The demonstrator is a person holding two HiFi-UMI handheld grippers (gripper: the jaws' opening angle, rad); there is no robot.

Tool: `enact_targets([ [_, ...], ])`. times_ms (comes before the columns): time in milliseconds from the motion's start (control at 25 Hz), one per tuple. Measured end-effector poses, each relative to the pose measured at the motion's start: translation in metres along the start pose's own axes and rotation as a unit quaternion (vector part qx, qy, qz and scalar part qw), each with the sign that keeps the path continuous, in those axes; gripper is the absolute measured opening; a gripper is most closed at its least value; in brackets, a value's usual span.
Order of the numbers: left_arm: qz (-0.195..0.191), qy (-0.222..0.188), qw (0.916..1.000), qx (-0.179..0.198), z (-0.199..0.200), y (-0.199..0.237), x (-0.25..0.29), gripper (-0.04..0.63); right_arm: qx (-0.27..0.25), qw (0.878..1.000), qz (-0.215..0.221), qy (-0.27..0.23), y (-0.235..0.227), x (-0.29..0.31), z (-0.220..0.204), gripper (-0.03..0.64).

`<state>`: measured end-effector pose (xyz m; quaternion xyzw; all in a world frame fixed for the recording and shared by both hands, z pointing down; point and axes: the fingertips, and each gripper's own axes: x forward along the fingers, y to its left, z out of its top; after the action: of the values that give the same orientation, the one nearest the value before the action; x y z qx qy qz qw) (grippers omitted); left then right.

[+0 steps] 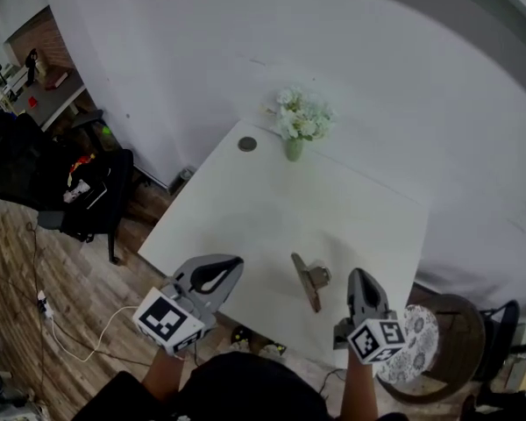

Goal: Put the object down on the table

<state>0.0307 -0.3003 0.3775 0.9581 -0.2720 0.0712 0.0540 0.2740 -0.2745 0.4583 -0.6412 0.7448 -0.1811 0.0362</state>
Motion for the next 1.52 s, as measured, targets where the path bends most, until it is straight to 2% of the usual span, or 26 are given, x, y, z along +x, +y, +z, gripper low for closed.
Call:
enact_targets([
  [160, -0.014, -0.001, 0.9999, -0.005, 0.004, -0.006, 0.006, 0.0, -0.015, 1.0, 0.01, -0.018, 0.015, -0.012, 0.021, -0.002],
  [360, -0.026, -0.015, 0.9995, 0.007, 0.004, -0.008, 0.011, 0.0, -0.028, 0.999, 0.015, -0.023, 0.027, -0.022, 0.033, -0.002],
  [1360, -0.034, 0.004, 0.9994, -0.006, 0.0, -0.013, 0.016, 0.0, -0.06, 0.998, 0.023, -0.019, 0.035, -0.025, 0.044, -0.003],
  [1520, -0.036, -0.003, 0.9994, 0.003, 0.0, -0.012, 0.017, 0.0, -0.059, 0.998, 0.024, -0.021, 0.035, -0.024, 0.043, -0.003],
])
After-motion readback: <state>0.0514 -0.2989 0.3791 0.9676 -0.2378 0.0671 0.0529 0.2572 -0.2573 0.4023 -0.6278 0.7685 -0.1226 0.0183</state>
